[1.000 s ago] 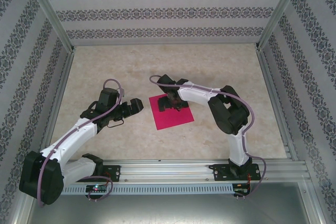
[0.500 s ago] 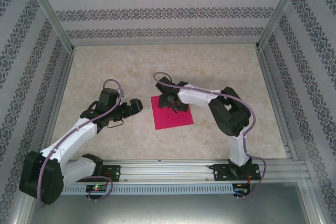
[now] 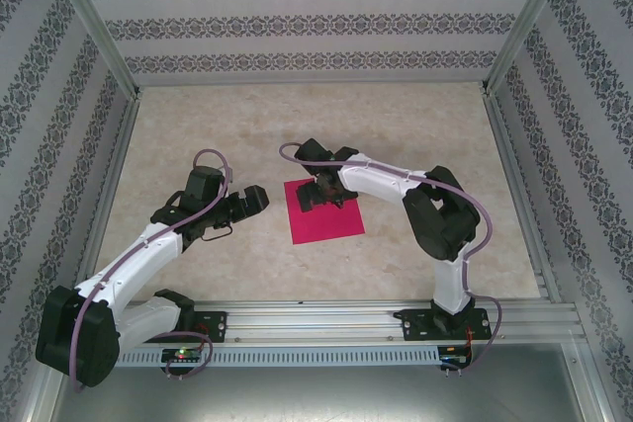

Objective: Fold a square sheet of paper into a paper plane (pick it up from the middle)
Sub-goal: Fold the square sheet of paper in half at the center of the table.

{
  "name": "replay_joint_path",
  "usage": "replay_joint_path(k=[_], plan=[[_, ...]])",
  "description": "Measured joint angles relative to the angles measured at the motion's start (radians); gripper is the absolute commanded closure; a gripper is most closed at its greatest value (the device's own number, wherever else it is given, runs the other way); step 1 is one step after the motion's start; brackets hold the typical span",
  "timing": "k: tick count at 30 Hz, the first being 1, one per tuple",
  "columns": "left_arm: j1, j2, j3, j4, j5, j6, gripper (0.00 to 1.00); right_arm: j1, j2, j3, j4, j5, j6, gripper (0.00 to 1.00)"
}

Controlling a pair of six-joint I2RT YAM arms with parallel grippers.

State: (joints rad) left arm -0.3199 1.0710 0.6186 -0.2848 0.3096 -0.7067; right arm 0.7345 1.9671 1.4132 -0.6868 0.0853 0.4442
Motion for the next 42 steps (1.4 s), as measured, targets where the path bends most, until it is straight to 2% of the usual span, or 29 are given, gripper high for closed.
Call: replay_joint_path(k=[12,29,36,42], plan=[[0.0,-0.002,0.0,0.0,0.006,0.0,0.0,0.003,0.108,0.065,-0.054,-0.029,-0.002,0.02],[0.0,0.008,0.0,0.001,0.012,0.0,0.0,0.003,0.119,0.071,-0.058,-0.041,0.042,0.07],[0.0,0.008,0.0,0.001,0.012,0.0,0.0,0.003,0.119,0.077,-0.064,-0.042,0.058,0.15],[0.0,0.008,0.0,0.0,0.012,0.0,0.0,0.002,0.119,0.082,-0.066,-0.044,0.082,0.37]])
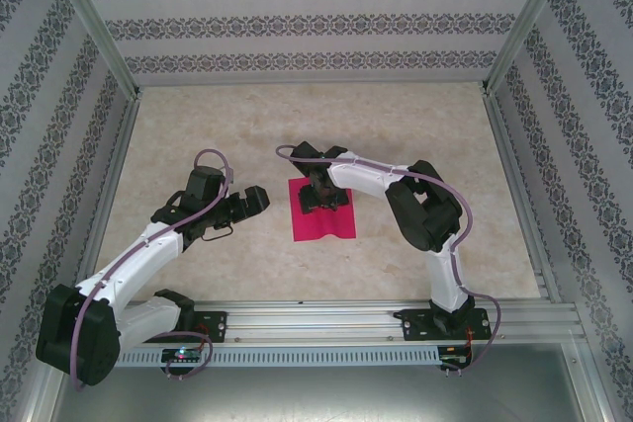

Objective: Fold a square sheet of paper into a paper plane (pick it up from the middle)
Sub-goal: Fold the square sheet of paper in half at the center of the table.

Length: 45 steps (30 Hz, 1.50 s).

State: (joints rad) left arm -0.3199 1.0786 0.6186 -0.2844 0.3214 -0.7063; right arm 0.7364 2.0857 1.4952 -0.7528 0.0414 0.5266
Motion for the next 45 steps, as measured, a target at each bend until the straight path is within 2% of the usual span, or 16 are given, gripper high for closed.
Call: replay_joint_path(k=[5,10,11,16,20,25,28,36,45], plan=[[0.0,-0.002,0.0,-0.001,0.0,0.0,0.0,0.0,0.0,0.008,-0.007,-0.015,0.019,0.43],[0.0,-0.018,0.004,-0.031,-0.002,0.0,0.0,-0.002,-0.03,0.006,0.001,-0.038,0.028,0.63],[0.0,-0.022,0.008,-0.039,-0.002,0.0,0.0,-0.002,-0.045,0.0,0.01,-0.047,0.033,0.63],[0.0,-0.032,0.035,-0.066,-0.008,0.0,0.0,-0.035,-0.148,-0.061,0.071,-0.123,0.064,0.63],[0.0,-0.026,0.065,-0.08,-0.011,0.0,0.0,-0.08,-0.227,-0.141,0.186,-0.263,0.11,0.61],[0.0,0.018,0.128,-0.086,0.001,-0.001,0.0,-0.137,-0.327,-0.295,0.461,-0.488,0.256,0.58],[0.0,0.047,0.146,-0.084,0.028,-0.003,0.0,-0.16,-0.338,-0.357,0.614,-0.568,0.341,0.57],[0.0,0.211,0.197,-0.067,0.11,-0.008,0.0,-0.176,-0.244,-0.425,0.784,-0.618,0.446,0.51],[-0.032,0.414,0.253,-0.035,0.177,-0.008,0.06,-0.176,-0.214,-0.431,0.657,-0.573,0.366,0.35]])
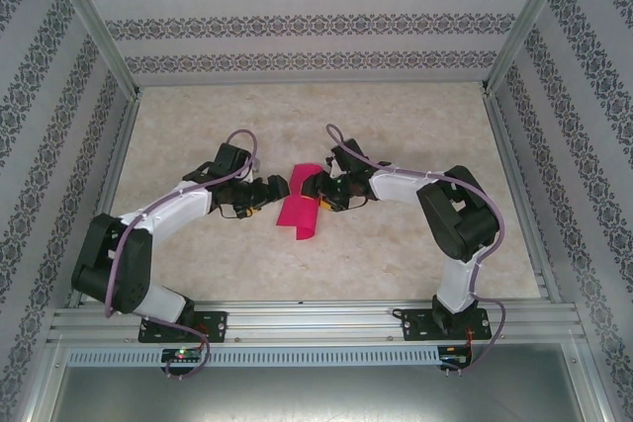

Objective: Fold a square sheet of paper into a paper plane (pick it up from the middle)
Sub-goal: Fold the square sheet of paper in half at the center of the table.

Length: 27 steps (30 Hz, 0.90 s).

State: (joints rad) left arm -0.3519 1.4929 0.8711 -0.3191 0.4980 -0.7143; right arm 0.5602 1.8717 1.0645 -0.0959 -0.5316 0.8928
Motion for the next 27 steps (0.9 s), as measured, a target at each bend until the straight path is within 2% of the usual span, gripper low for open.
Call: replay_joint_path(k=[6,12,19,27], plan=[[-0.009,0.057,0.032,0.013,0.014,0.0,0.09,0.0,-0.012,0.0,-0.126,0.03,-0.076,0.33],[-0.011,0.068,0.063,0.017,0.023,0.0,0.11,-0.002,-0.047,0.041,-0.268,0.111,-0.124,0.33],[-0.016,0.071,0.07,0.019,0.023,0.002,0.13,0.005,-0.055,0.051,-0.33,0.208,-0.117,0.33],[-0.016,0.071,0.07,0.018,0.018,0.014,0.13,0.039,-0.03,0.093,-0.402,0.26,-0.122,0.32]])
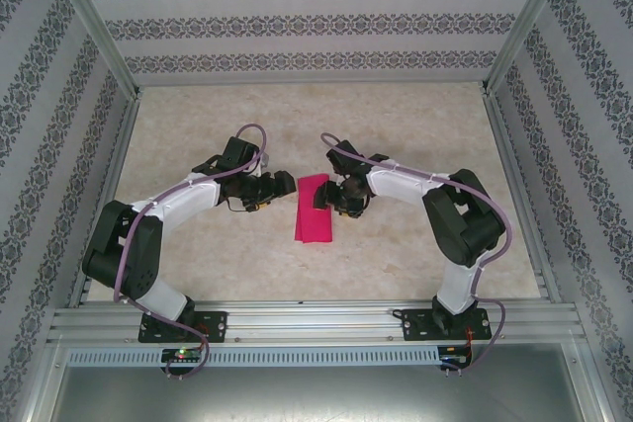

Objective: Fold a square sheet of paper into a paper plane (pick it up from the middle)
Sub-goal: Fold the square sheet of paper in half at the center of the table.

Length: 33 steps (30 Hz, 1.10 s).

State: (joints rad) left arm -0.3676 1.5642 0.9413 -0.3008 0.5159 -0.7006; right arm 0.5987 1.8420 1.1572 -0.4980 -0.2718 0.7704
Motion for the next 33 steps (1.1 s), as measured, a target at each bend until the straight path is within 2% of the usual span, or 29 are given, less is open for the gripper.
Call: replay_joint_path(k=[33], plan=[[0.0,-0.023,0.0,-0.001,0.0,0.009,0.13,0.034,0.033,0.029,-0.014,0.096,0.141,0.23]])
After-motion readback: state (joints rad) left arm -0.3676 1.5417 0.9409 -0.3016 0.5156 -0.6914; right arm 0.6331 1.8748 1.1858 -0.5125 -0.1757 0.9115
